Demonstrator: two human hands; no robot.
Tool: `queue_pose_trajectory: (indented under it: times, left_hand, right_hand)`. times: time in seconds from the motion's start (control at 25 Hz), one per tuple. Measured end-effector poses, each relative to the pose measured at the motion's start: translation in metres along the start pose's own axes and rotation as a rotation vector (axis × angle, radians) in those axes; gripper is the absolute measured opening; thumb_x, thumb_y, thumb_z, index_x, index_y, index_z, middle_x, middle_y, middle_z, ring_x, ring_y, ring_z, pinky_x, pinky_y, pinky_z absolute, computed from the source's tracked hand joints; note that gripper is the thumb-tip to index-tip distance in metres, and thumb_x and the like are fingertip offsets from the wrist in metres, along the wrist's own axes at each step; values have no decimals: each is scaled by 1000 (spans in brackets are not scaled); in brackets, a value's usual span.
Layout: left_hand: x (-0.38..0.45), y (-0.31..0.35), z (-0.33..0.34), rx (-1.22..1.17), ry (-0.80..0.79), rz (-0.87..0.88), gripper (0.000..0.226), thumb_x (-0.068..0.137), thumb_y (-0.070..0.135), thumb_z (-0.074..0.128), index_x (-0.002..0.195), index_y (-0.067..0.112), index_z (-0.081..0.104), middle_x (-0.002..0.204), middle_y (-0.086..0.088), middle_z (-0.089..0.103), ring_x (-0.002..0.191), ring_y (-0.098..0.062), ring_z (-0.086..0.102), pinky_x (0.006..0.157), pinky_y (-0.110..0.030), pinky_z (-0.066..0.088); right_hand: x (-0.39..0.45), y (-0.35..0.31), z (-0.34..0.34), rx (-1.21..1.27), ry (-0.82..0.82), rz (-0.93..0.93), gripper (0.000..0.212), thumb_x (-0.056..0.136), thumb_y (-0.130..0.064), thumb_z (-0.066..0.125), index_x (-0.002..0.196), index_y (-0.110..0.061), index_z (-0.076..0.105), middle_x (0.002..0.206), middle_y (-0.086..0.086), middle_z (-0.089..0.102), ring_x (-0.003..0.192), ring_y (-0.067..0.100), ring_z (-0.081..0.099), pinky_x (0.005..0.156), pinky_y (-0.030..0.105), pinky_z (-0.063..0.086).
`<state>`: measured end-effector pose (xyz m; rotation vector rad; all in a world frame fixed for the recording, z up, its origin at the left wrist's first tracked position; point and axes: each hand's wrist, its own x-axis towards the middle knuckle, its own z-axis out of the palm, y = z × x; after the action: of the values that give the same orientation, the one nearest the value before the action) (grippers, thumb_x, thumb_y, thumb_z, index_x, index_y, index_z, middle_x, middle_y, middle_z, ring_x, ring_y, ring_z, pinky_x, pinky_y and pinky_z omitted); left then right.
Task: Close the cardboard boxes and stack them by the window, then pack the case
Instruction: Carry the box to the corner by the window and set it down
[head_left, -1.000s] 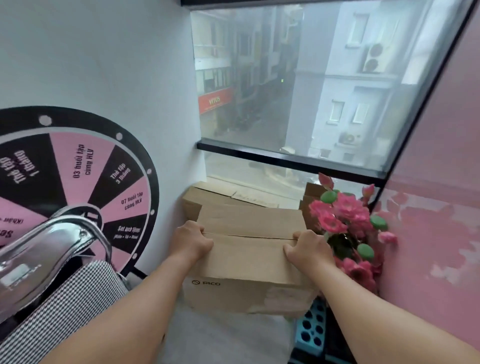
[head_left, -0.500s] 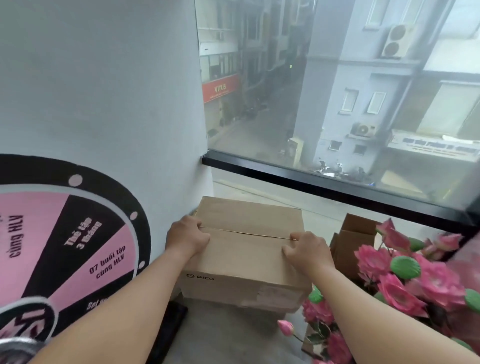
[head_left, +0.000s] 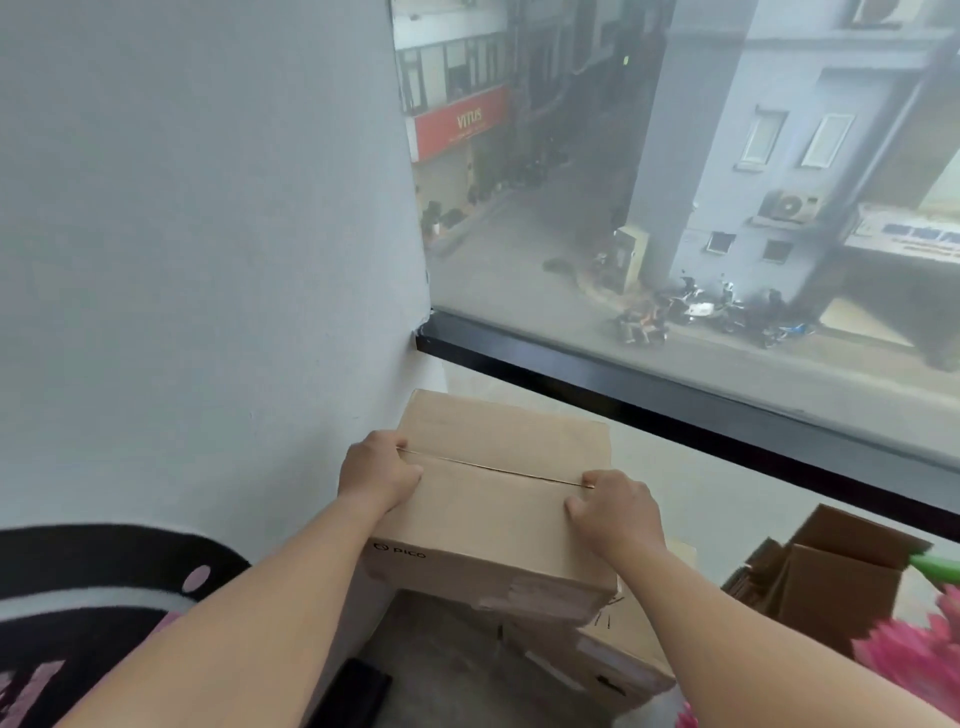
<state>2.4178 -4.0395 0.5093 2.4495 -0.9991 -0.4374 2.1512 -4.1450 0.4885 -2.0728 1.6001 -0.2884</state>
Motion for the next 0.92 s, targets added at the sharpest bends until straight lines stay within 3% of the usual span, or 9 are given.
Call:
queue_pose_trajectory:
  times: [0.12, 0.2, 0.32, 0.44, 0.72, 0.92]
  left_hand:
    - [65, -5, 17, 12, -44, -13, 50, 79, 20, 72, 128, 19, 66, 126, -5, 67, 117, -26, 60, 91, -25, 43]
    - [100, -12, 29, 11, -75, -11, 48, 79, 19, 73, 127, 19, 66, 127, -6, 66, 117, -27, 59, 91, -24, 43]
    - [151, -25, 51, 35, -140, -12, 45, 81, 15, 70, 125, 20, 65, 124, -5, 66, 113, -27, 59, 84, -22, 40]
    - [184, -44, 69, 82, -207, -21, 45, 80, 12, 66, 123, 20, 65, 118, -4, 68, 109, -26, 60, 80, -21, 40]
    - [223, -79, 89, 191, -307, 8, 43, 84, 11, 59, 127, 17, 59, 115, -10, 68, 107, -31, 62, 87, -31, 49]
    - [221, -88, 93, 261, -327, 70, 35, 85, 10, 56, 120, 11, 55, 110, -13, 66, 102, -34, 61, 82, -35, 50]
  right_hand:
    - [43, -9, 28, -29, -40, 51, 29, 83, -28, 55, 105, -19, 72, 101, 5, 72, 85, 26, 55, 72, 32, 47]
    - [63, -13, 48, -37, -62, 78, 27, 83, -26, 54, 102, -19, 71, 100, 5, 70, 94, 29, 60, 75, 32, 48]
    - [92, -19, 82, -60, -102, 135, 19, 81, -22, 53, 91, -20, 69, 93, 3, 68, 92, 28, 60, 73, 30, 50]
    - [111, -24, 116, -49, -124, 204, 28, 84, -22, 57, 107, -22, 73, 106, 3, 70, 102, 28, 62, 79, 29, 48]
    - [132, -35, 162, -89, -166, 243, 30, 83, -15, 55, 107, -18, 74, 108, 7, 67, 101, 29, 59, 78, 30, 44]
    - [127, -33, 170, -87, -181, 264, 32, 85, -13, 54, 110, -19, 73, 101, 5, 58, 99, 28, 57, 85, 29, 43]
